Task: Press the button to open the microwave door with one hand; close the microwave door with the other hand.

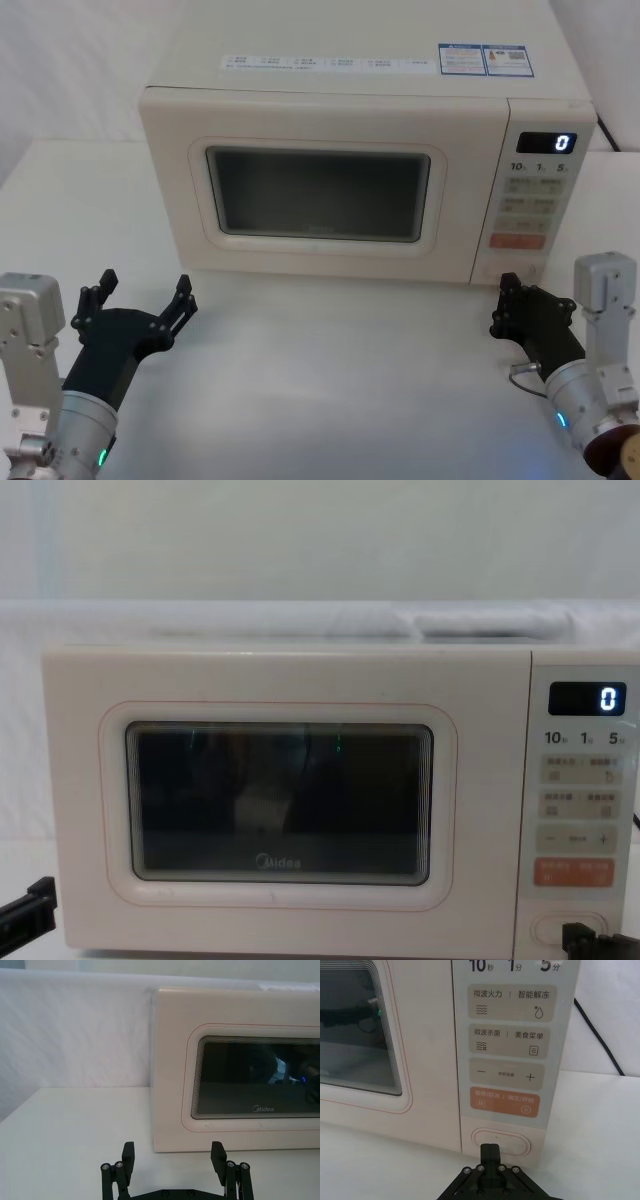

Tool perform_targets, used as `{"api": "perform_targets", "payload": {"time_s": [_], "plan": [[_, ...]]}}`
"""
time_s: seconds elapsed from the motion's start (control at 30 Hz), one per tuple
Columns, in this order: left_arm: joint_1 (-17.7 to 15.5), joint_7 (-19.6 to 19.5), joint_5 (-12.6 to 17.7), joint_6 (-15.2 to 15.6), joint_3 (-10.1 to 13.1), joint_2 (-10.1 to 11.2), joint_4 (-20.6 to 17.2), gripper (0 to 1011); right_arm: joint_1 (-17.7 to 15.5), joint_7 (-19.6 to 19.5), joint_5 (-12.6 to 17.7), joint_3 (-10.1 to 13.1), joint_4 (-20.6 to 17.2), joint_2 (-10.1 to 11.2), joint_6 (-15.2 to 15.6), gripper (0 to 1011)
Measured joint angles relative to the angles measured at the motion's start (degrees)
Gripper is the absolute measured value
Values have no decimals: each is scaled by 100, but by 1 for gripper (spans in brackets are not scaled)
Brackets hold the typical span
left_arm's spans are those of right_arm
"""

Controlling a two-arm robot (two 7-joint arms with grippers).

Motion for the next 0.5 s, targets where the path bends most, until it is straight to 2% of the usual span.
{"api": "perform_targets", "payload": {"time_s": [0.5], "plan": [[0, 0, 0, 0, 0, 0, 0, 1001, 309, -27, -98, 19, 352, -18, -18, 0]]}}
